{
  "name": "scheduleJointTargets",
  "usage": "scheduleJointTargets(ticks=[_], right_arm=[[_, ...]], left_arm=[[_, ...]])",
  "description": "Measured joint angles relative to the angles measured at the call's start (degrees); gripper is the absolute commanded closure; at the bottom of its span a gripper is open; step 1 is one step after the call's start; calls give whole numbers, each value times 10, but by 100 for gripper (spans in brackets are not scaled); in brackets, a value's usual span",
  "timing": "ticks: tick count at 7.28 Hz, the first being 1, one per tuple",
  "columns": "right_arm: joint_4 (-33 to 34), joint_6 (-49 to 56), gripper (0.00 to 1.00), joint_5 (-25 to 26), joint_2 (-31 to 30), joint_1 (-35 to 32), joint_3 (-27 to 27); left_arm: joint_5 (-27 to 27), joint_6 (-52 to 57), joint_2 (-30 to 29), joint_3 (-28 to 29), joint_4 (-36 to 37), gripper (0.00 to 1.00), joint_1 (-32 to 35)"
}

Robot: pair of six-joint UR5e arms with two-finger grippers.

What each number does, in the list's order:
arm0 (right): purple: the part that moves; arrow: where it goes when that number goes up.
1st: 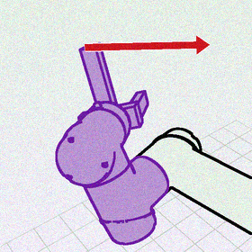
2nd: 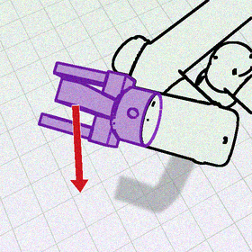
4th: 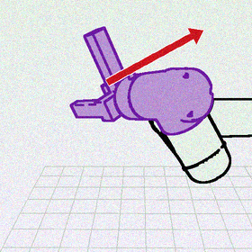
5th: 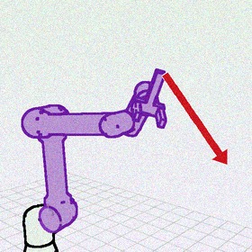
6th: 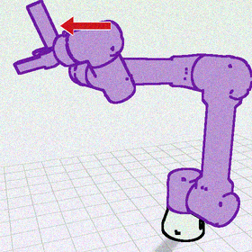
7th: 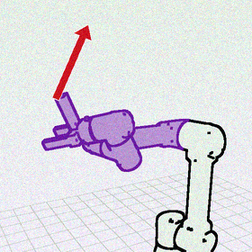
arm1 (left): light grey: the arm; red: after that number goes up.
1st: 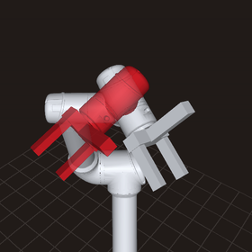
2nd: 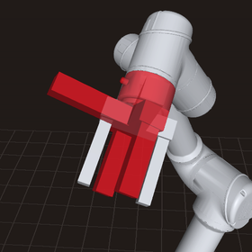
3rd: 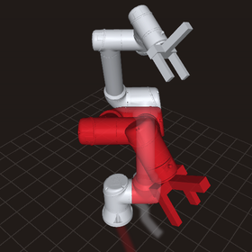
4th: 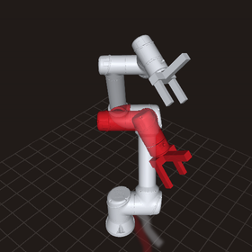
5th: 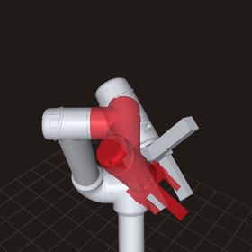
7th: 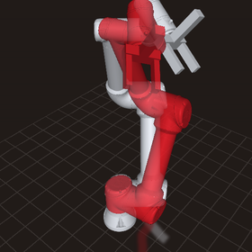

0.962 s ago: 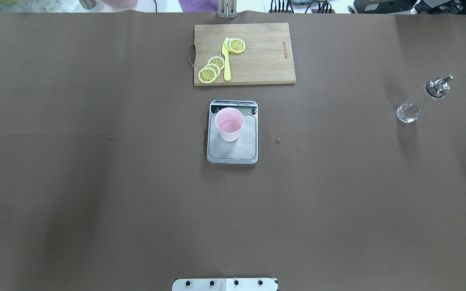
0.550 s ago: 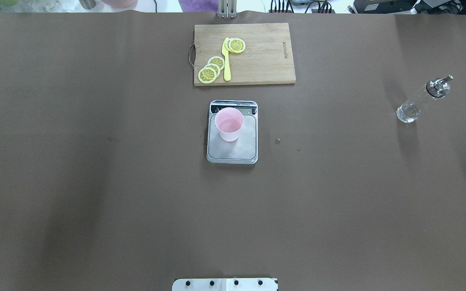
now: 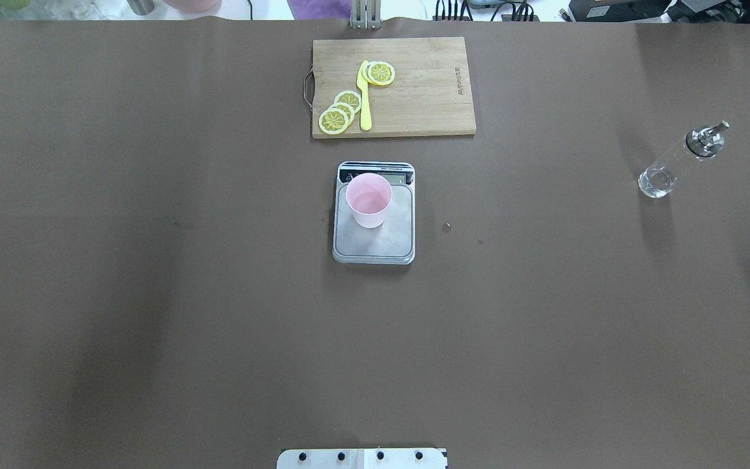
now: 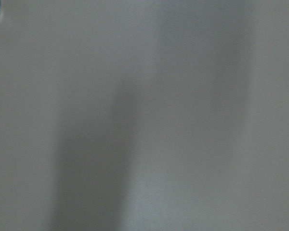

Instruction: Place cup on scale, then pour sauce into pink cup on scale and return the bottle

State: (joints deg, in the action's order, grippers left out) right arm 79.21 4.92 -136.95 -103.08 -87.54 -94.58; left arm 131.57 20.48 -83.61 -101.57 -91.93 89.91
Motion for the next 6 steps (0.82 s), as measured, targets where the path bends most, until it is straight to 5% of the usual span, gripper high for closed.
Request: scheduleJointTargets(ticks=[6], right_arm=[[0,-1,0,3,-6,-1,-2]], left_arm=[[0,0,-6,-2,0,2,1]])
